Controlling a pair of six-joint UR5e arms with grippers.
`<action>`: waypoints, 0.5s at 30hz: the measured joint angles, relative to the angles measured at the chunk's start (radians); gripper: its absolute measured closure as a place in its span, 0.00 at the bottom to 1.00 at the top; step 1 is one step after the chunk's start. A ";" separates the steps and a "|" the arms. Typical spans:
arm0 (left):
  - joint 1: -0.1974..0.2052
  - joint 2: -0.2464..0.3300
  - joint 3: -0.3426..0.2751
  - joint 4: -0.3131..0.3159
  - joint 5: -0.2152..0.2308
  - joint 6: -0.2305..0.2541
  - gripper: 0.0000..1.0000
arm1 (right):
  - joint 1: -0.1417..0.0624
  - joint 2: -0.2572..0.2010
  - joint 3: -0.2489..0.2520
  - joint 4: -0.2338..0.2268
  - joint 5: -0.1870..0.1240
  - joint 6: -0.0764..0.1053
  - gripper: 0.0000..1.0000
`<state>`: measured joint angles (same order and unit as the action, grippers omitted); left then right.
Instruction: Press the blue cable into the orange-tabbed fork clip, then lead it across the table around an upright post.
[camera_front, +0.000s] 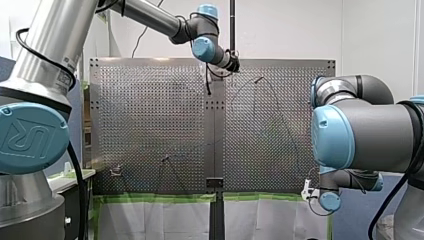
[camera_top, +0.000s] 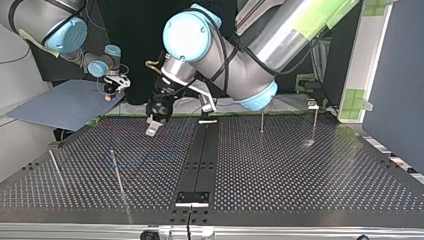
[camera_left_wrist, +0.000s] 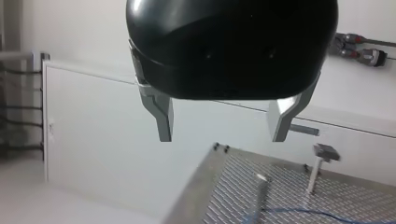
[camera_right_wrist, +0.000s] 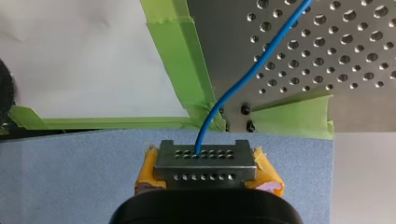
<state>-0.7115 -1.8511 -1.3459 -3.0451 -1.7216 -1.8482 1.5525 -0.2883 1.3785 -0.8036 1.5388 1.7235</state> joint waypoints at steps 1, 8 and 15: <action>0.000 0.007 0.007 -0.007 0.002 0.007 0.00 | 0.000 0.000 0.000 -0.001 0.000 0.000 1.00; -0.004 0.024 0.068 -0.069 0.014 0.069 0.00 | 0.002 0.000 0.000 0.000 -0.003 0.002 1.00; -0.013 -0.038 0.137 -0.138 0.033 0.139 0.00 | 0.002 0.000 0.000 0.002 -0.006 0.003 1.00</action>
<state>-0.7247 -1.8888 -1.2085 -3.1835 -1.6884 -1.7096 1.5548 -0.2886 1.3784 -0.8013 1.5329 1.7260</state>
